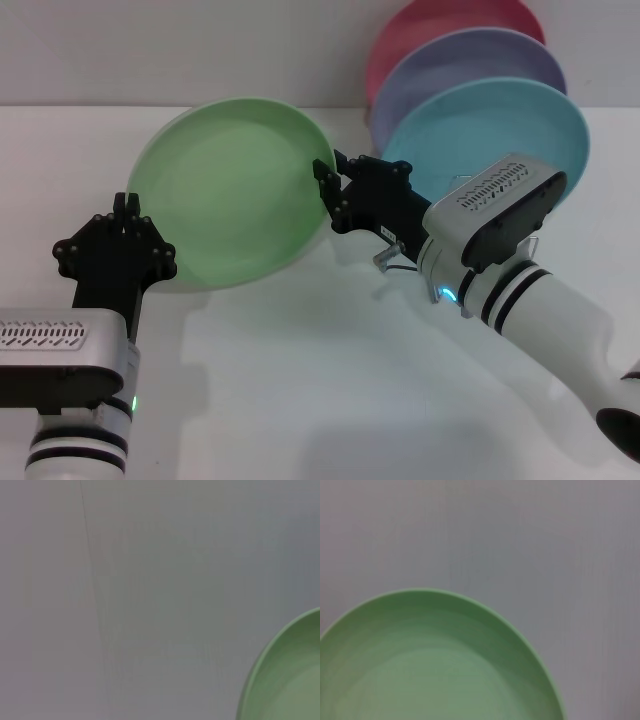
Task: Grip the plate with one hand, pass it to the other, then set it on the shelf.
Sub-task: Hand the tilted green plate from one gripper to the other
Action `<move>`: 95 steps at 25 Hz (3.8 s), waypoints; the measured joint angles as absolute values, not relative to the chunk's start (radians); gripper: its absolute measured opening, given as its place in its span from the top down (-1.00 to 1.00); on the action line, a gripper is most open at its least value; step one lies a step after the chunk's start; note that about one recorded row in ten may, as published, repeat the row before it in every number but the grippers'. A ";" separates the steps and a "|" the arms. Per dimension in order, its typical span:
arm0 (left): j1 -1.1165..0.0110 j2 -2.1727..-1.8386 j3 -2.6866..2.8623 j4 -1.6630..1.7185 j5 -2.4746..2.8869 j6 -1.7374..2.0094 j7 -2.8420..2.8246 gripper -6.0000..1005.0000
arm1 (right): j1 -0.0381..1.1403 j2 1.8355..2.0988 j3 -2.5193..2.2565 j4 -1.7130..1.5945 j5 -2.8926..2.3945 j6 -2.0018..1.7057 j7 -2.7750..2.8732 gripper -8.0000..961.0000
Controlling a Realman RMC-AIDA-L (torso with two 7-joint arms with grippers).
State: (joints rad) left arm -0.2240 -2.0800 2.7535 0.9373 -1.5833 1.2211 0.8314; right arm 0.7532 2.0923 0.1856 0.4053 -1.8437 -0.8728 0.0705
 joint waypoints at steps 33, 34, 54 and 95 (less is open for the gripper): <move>-0.222 -2.080 2.755 0.937 -1.585 1.221 0.831 0.74 | 0.752 2.092 0.186 0.401 -1.844 -0.873 0.071 0.70; -0.222 -2.080 2.755 0.937 -1.585 1.221 0.831 0.74 | 0.752 2.092 0.186 0.401 -1.844 -0.873 0.071 0.70; -0.224 -2.080 2.753 0.936 -1.585 1.209 0.831 0.73 | 0.753 2.092 0.186 0.399 -1.844 -0.873 0.071 0.79; -0.220 -2.075 2.747 0.928 -1.573 1.196 0.802 0.71 | 0.750 2.092 0.196 0.399 -1.844 -0.874 0.055 0.94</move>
